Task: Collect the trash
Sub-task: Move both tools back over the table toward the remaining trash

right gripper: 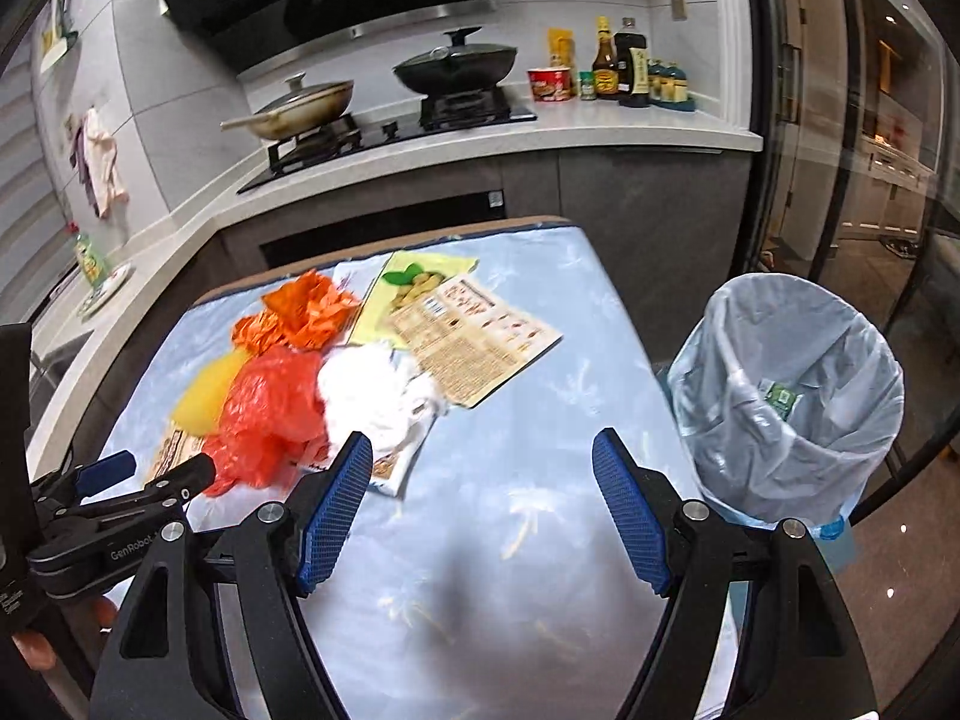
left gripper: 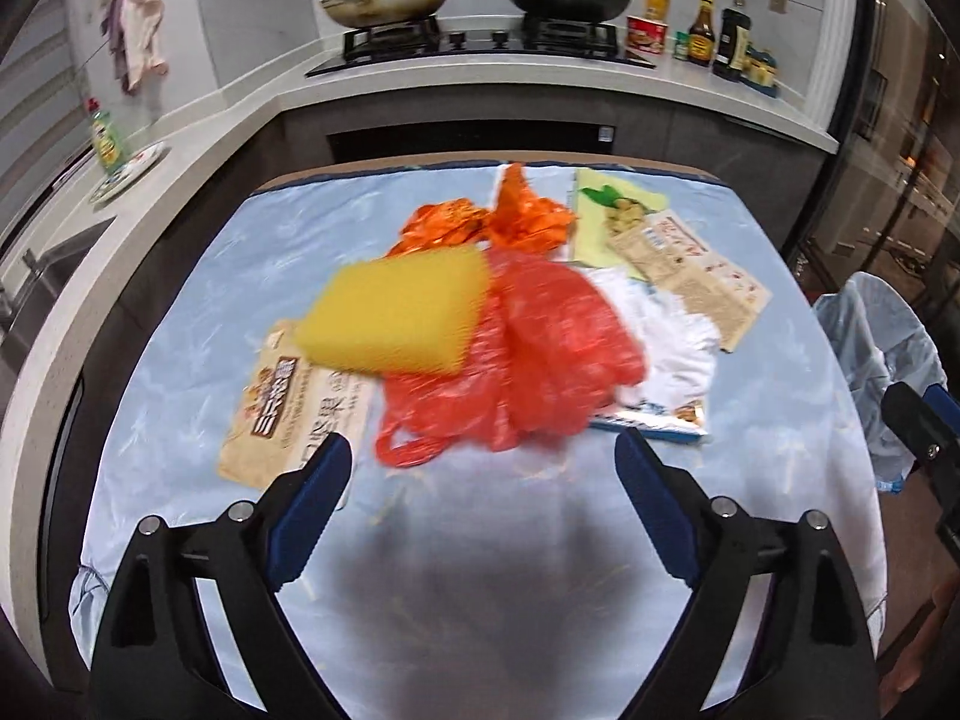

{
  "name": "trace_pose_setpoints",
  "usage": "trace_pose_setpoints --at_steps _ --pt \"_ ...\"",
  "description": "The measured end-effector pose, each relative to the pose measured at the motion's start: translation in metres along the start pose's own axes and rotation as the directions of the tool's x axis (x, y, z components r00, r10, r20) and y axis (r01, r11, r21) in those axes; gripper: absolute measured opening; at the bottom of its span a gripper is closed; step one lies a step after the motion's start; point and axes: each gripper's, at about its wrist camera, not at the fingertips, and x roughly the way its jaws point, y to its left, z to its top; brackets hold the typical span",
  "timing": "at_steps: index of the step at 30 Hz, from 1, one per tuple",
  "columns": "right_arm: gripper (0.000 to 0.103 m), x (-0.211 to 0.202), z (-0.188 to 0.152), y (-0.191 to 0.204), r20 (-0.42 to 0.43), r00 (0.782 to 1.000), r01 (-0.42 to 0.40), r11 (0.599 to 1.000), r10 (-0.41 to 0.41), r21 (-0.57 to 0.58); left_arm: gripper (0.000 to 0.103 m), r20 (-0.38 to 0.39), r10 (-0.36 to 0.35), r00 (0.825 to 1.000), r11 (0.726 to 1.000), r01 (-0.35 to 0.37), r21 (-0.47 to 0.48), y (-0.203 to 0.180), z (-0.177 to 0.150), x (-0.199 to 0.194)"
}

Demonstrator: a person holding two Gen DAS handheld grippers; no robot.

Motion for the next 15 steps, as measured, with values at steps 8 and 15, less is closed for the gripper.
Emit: trace_pose_setpoints --at_steps 8,15 --pt "0.073 0.023 -0.006 0.024 -0.047 0.999 -0.006 0.999 0.005 -0.033 0.092 0.006 -0.028 1.0 0.999 0.028 -0.04 0.022 -0.005 0.007" --pt "0.073 0.038 0.001 0.054 -0.064 0.997 -0.056 0.995 0.051 -0.081 0.092 -0.017 0.008 1.0 0.998 -0.009 -0.068 0.038 -0.005 0.017"
